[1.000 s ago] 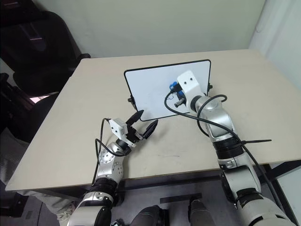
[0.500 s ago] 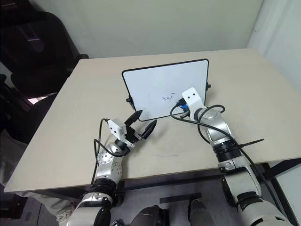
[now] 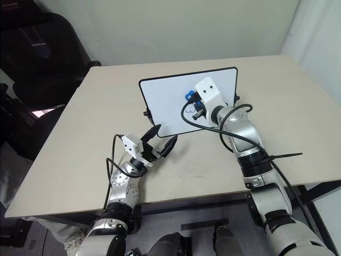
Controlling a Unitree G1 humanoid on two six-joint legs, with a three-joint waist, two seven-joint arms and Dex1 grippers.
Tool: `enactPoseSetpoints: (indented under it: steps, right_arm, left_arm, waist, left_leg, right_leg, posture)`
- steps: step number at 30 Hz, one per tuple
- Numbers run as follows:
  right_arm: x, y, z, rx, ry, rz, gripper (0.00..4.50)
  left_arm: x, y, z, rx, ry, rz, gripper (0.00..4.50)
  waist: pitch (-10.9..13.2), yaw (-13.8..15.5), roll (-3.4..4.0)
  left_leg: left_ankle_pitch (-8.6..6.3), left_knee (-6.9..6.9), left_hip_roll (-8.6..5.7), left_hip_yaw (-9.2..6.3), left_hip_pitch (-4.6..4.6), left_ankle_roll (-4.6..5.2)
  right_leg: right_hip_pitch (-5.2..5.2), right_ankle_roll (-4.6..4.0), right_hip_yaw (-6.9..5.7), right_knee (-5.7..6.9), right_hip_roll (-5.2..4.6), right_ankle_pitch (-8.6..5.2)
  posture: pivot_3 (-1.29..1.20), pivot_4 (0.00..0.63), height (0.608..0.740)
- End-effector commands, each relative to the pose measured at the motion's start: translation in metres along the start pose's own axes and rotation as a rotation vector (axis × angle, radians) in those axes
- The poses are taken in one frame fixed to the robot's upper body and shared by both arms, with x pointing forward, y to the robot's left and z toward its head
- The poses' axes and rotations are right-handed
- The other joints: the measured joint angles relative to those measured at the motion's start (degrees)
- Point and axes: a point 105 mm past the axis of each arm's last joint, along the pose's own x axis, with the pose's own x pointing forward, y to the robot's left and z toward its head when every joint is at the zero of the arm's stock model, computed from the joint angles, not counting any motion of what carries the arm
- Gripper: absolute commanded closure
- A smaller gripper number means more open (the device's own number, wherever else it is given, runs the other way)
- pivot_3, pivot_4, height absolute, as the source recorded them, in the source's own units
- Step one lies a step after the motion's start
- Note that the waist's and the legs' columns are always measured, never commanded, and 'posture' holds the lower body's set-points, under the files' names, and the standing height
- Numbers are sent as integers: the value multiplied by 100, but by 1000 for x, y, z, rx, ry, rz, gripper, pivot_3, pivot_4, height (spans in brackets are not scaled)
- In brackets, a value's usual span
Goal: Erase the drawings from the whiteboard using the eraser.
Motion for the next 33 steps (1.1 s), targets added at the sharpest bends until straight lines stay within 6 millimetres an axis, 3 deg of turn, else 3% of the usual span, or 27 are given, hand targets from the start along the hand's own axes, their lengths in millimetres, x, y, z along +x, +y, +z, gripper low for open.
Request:
enactPoseSetpoints:
  steps: [1, 17, 23, 29, 31, 33]
  right_arm:
    - [3, -11, -14, -12, 72, -62, 4030]
    - [6, 0, -21, -103, 134, -6, 4030]
    - [4, 13, -1, -129, 50, 54, 4030]
    - [3, 7, 22, -131, -35, 25, 4030]
    - [3, 7, 22, -131, -39, 27, 4030]
    - [7, 0, 6, -129, 23, -3, 4030]
  left_arm:
    - [-8, -1, -8, -22, 9, 28, 0]
    - [-6, 0, -9, -24, 7, 41, 0]
    - [-6, 1, -9, -22, 6, 49, 0]
    - [-7, 0, -10, -20, 6, 48, 0]
    - [-7, 0, -10, -20, 6, 48, 0]
    - [-7, -1, -10, -20, 7, 47, 0]
  waist:
    - [0, -11, 0]
    - [0, -21, 0]
    - [0, -21, 0]
    - [0, -21, 0]
    - [0, -19, 0]
    - [0, -18, 0]
  left_leg:
    - [0, 0, 0, 0, 0, -1]
    - [2, 0, 0, 1, -1, -1]
    - [2, 0, 0, 1, -1, -1]
    - [3, 0, 1, 0, 0, -2]
    - [4, 0, 1, 0, -1, -2]
    - [3, 0, 1, 0, 0, -2]
  right_leg:
    - [1, 1, 1, 0, 0, 0]
    - [1, -3, 1, 1, 1, 3]
    - [0, -8, 2, 1, 2, 6]
    - [-1, -11, 1, 4, 4, 8]
    - [-1, -11, 1, 4, 3, 8]
    - [-1, -11, 1, 3, 3, 8]
  posture:
    - [0, 150, 726]
    - [0, 150, 726]
    - [0, 150, 726]
    - [0, 150, 726]
    - [0, 150, 726]
    - [0, 150, 726]
